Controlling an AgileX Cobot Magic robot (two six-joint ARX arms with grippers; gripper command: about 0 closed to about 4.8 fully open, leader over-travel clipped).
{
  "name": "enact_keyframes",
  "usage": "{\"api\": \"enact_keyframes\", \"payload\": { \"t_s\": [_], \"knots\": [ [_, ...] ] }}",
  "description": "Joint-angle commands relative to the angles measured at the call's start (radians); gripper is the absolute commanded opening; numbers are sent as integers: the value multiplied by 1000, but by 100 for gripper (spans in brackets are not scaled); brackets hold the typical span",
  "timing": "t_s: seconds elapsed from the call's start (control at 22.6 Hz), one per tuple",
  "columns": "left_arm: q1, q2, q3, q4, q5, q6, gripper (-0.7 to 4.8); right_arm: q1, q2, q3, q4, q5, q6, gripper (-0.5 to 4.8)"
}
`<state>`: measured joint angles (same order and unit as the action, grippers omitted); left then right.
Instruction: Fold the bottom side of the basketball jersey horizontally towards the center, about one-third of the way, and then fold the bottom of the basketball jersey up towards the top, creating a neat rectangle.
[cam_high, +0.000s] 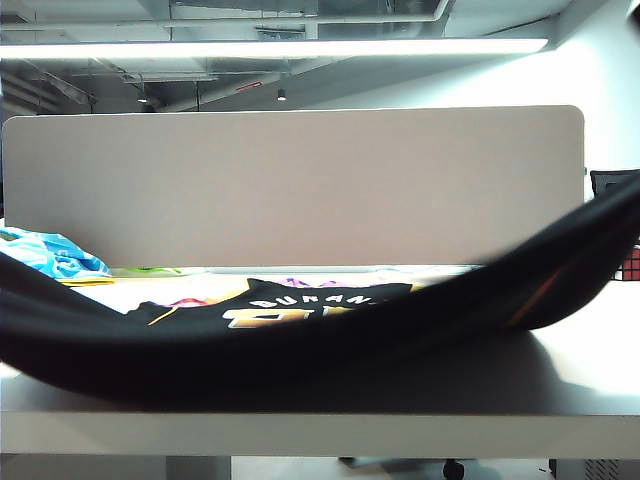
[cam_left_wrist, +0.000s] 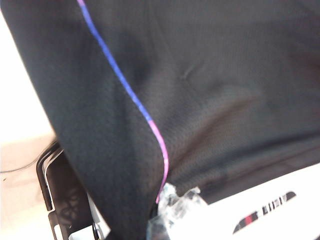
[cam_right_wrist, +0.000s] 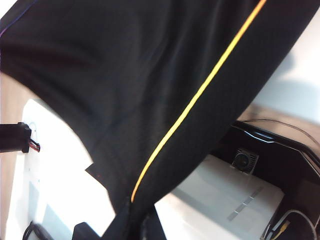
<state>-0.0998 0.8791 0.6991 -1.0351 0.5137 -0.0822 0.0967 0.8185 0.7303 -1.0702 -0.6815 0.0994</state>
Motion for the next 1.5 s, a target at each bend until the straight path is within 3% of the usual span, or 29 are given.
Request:
{"api": "enact_keyframes", "payload": {
  "t_s": [0.04, 0.18, 0.35, 0.66, 0.88, 1.24, 1.37, 1.41, 1.5],
  "knots": [
    [1, -200, -23, -96, -11, -45, -6, 0, -198, 1, -87, 108, 108, -7],
    [1, -315, -24, -56, -5, -140, -6, 0, -325, 1, -77, 167, 192, -7],
    [1, -275, -23, 70, 2, -140, -6, -1, -289, 2, 27, 172, 193, -7],
    [2, 97, 24, 560, -7, -162, -6, -2, 162, 21, 520, 169, 196, -7],
    [3, 425, 165, 682, -58, -153, -6, -5, 490, 137, 755, 251, 188, -7],
    [3, 631, 264, 843, -101, -158, -6, -6, 708, 316, 801, 306, 184, -7],
    [3, 700, 273, 939, -158, -152, -6, -9, 774, 359, 858, 356, 170, -6],
    [3, 718, 273, 985, -174, -127, -3, -10, 783, 359, 896, 376, 148, 9],
    [4, 732, 273, 1034, -177, -99, 40, -15, 793, 359, 938, 381, 127, 89]
  ]
}}
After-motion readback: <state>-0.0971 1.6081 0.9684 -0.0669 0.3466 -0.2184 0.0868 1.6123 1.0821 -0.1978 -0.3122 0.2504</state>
